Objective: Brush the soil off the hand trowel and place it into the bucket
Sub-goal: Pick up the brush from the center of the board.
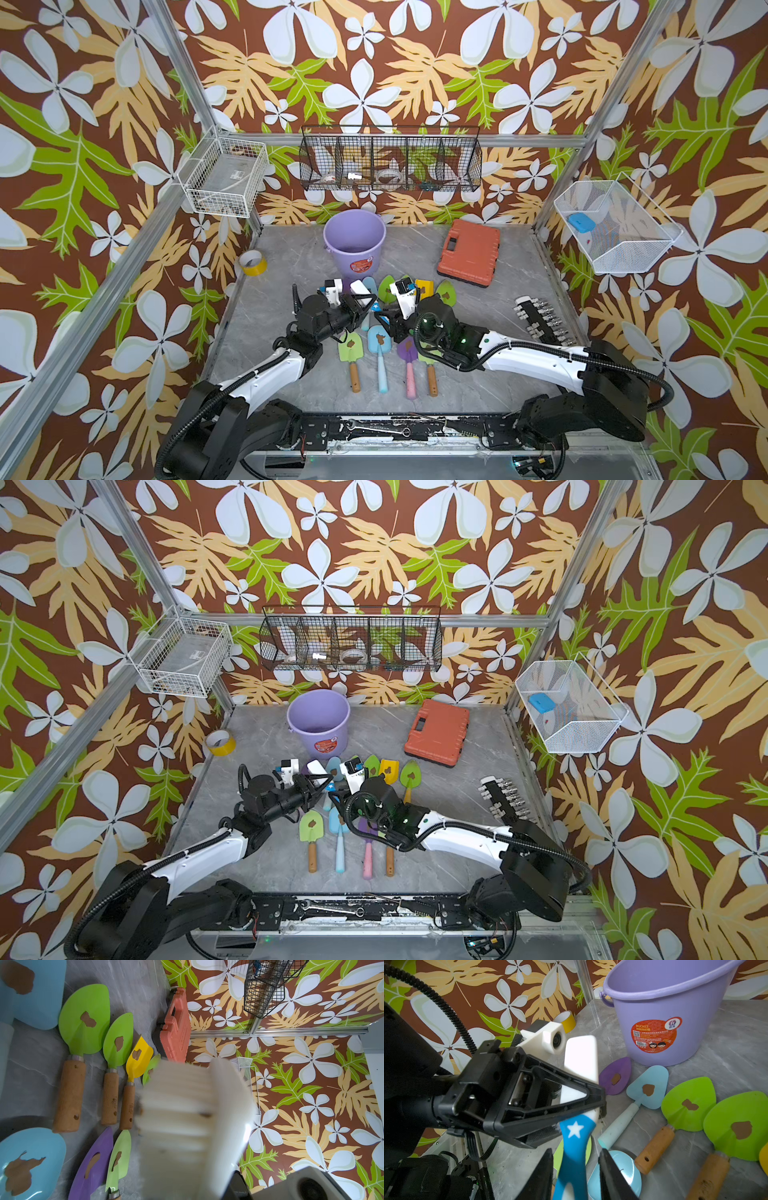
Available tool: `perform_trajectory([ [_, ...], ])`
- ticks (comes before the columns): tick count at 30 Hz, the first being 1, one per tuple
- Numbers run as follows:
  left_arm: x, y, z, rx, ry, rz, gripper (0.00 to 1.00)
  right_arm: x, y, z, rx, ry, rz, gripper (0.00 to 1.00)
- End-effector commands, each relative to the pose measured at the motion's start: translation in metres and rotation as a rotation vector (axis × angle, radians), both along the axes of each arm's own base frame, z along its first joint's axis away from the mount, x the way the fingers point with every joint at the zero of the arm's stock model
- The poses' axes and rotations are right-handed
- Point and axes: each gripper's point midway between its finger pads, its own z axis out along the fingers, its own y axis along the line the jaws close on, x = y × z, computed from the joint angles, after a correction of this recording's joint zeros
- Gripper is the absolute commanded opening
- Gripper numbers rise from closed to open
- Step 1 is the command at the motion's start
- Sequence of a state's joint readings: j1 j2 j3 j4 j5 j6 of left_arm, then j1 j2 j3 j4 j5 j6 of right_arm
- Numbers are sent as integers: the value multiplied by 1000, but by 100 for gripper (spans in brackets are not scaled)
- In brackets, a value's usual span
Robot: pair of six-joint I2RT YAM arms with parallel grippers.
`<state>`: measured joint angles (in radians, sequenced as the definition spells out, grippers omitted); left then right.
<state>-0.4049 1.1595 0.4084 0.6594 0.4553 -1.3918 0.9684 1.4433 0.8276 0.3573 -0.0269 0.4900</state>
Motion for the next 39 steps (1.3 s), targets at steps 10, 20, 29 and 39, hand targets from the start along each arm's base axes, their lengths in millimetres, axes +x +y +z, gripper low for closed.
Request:
perform_trajectory([
  [10,3,5,7,-14,-13,36,0,-18,5,-2,-34,-4,23,42],
  [20,1,2,10,-24,-25,15,0,-11,1,-1,-26,-21,-22,36],
  [29,0,1,5,-32,-16,9,0,-6,7,6,-32,-45,-27,32],
  [39,0,0,7,-44,-19,2,0,-6,8,0,-38,-29,-24,29],
])
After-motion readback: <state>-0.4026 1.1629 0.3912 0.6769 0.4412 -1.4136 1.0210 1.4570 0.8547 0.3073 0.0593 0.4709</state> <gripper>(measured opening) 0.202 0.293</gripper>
